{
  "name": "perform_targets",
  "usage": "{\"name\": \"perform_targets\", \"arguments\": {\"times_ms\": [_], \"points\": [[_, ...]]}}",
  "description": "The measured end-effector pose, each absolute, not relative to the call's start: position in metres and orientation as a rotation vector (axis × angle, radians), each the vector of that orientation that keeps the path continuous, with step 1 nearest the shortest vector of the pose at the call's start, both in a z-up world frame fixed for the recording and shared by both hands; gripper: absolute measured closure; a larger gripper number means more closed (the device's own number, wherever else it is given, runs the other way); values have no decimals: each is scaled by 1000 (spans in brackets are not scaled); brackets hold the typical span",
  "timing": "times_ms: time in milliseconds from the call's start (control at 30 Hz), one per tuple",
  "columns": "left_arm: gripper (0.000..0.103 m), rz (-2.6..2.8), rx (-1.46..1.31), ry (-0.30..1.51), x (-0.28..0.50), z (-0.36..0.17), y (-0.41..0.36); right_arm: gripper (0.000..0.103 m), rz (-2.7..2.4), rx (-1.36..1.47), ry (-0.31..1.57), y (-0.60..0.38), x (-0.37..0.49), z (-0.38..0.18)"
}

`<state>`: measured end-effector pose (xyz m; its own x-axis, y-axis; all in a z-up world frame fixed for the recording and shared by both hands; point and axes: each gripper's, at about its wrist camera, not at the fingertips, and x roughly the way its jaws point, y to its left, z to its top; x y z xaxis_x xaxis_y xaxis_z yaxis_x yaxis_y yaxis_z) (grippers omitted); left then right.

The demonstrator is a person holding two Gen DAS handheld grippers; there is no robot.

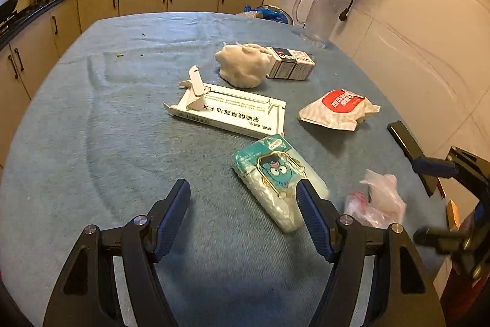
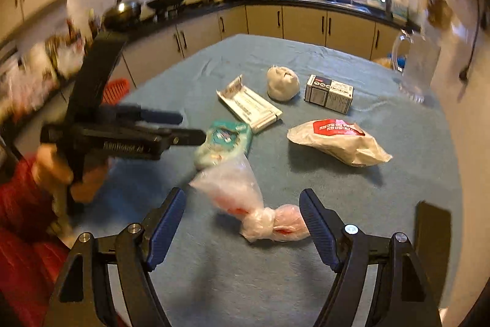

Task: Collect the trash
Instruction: 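Grasp the clear plastic bag with the right tool while the left tool grasps the teal tissue pack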

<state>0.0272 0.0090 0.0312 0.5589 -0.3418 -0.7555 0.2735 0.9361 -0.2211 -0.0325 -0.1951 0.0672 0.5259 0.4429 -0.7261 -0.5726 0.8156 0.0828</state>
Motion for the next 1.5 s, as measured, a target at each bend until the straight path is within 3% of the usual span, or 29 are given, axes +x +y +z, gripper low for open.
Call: {"name": "perform_targets", "arguments": {"times_ms": [167, 300, 400, 433, 733, 1167, 1200, 1267, 1500], "points": [[33, -374, -126, 920, 35, 25, 16, 23, 612, -272, 853, -182, -23, 49], [33, -384, -147, 938, 38, 23, 15, 37, 579, -356, 859, -172, -18, 36], [32, -389, -122, 947, 36, 23, 8, 55, 580, -330, 856, -174, -14, 38], [32, -386, -111, 947, 36, 22, 5, 76, 582, -299, 852, -177, -12, 40], [32, -345, -90, 1004, 43, 25, -18, 76, 507, 113, 817, -221, 21, 46], [32, -207, 34, 1057, 52, 18, -68, 76, 439, 324, 709, -265, 24, 57], [33, -198, 51, 1049, 50, 17, -71, 76, 438, 324, 707, -265, 24, 58], [46, -180, 81, 1025, 47, 17, -73, 75, 439, 330, 706, -266, 25, 58], [53, -235, 83, 959, 25, 19, -56, 76, 458, 336, 687, -267, 21, 60]]}}
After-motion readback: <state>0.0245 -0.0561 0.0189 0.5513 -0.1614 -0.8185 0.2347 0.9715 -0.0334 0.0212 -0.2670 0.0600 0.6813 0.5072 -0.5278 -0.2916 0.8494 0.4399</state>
